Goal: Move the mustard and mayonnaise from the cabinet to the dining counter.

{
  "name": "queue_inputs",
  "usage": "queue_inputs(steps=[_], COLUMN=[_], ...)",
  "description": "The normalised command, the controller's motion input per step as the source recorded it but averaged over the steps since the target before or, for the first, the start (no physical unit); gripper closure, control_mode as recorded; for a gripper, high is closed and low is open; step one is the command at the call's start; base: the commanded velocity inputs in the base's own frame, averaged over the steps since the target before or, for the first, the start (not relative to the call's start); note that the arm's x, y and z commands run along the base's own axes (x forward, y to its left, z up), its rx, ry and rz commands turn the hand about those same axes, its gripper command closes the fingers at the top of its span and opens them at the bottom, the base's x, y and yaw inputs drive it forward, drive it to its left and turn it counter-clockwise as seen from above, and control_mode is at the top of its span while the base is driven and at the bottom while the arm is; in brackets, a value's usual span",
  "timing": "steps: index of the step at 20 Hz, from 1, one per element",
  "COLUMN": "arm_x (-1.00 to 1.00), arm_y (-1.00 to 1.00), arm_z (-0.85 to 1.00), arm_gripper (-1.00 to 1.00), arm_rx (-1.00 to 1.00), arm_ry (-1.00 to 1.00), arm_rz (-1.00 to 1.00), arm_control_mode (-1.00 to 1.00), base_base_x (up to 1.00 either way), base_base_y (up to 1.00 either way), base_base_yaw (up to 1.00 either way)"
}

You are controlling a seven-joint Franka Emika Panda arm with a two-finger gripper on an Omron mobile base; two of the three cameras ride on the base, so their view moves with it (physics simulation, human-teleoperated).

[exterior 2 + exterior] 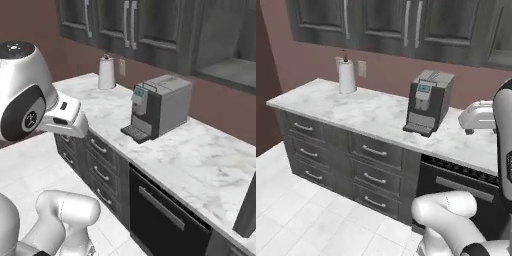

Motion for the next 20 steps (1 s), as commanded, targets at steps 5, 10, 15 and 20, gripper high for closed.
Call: queue_inputs(steps=[5,10,15,20], arm_x=[0.00,0.00,0.00,0.00], arm_y=[0.00,0.00,0.00,0.00], arm_z=[0.00,0.00,0.00,0.00], arm_gripper=[-1.00,-1.00,-1.00,-1.00], arm_rx=[0.00,0.00,0.00,0.00], arm_ry=[0.00,0.00,0.00,0.00], arm_rz=[0.00,0.00,0.00,0.00], arm_control_mode=[1.00,1.00,1.00,1.00], base_base_x=[0.00,0.04,0.39,0.68], base_base_y=[0.00,0.00,0.00,0.01], base_base_yaw=[-0.82,-0.68,-0.34,-0.27])
